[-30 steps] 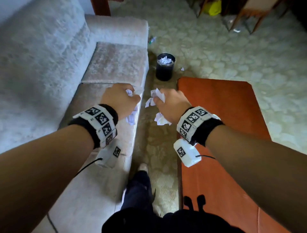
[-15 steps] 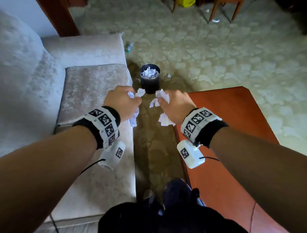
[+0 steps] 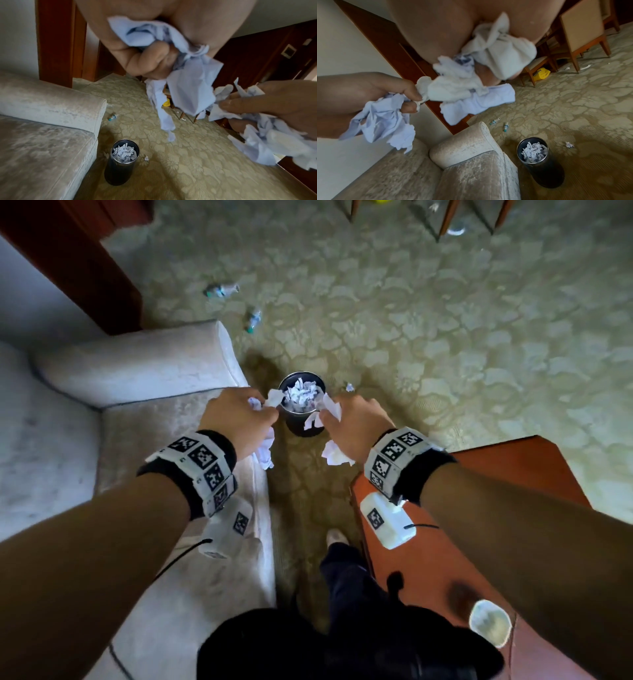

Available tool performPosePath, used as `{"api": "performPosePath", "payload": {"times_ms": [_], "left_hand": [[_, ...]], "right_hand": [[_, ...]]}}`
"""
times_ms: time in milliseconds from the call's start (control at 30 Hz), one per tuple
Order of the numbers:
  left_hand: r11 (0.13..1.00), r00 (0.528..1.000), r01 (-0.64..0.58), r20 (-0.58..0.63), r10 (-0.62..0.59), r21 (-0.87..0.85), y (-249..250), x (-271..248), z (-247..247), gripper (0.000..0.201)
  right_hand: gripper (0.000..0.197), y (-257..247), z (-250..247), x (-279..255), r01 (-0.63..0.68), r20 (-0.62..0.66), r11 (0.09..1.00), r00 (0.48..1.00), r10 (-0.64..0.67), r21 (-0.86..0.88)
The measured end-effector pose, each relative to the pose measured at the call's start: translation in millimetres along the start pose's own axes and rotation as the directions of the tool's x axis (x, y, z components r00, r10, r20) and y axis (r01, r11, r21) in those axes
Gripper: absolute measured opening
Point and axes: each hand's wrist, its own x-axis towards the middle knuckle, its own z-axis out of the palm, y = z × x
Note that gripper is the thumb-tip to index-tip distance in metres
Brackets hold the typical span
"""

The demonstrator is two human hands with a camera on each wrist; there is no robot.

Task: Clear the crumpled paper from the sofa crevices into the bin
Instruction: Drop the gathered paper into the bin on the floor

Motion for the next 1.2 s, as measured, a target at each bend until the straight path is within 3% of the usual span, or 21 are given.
{"api": "performPosePath", "payload": {"times_ms": [200, 367, 533, 700, 767, 900, 1200], "left_hand": [[0.999, 0.998, 0.037, 0.042, -0.039, 0.029, 26, 104, -5, 0.013], [0.999, 0.998, 0.036, 0.053, -0.036, 0.018, 40, 195, -14, 0.013], [0.999, 0.995, 0.019, 0.098, -0.016, -0.032, 36, 322, -9, 0.021], [0.998, 0.973, 0.044, 0.23, -0.032, -0.046, 29, 467, 44, 0.031], [0.999, 0.952, 0.041, 0.303, -0.049, 0.032, 19, 502, 73, 0.034], [0.988, 0.94, 0.154, 0.307, -0.152, 0.016, -8, 545, 139, 0.039], [0.91, 0.876, 0.414, 0.276, -0.395, -0.011, -117, 625, 310, 0.035]], "right_hand": [[0.041, -5, -35, 113, -0.008, 0.017, 1.0, 1.0, 0.007, 0.009], [0.045, -7, -33, 205, -0.043, 0.03, 0.998, 0.999, 0.042, 0.047], [0.042, -9, -31, 307, -0.059, -0.005, 0.998, 0.998, 0.059, 0.01], [0.035, 18, -22, 423, -0.256, -0.059, 0.965, 0.964, 0.259, 0.058], [0.037, 34, -6, 453, -0.351, -0.029, 0.931, 0.934, 0.355, 0.095], [0.039, 69, 40, 509, -0.465, 0.077, 0.875, 0.885, 0.458, 0.139], [0.038, 184, 219, 626, -0.591, 0.244, 0.796, 0.797, 0.552, 0.129]]}}
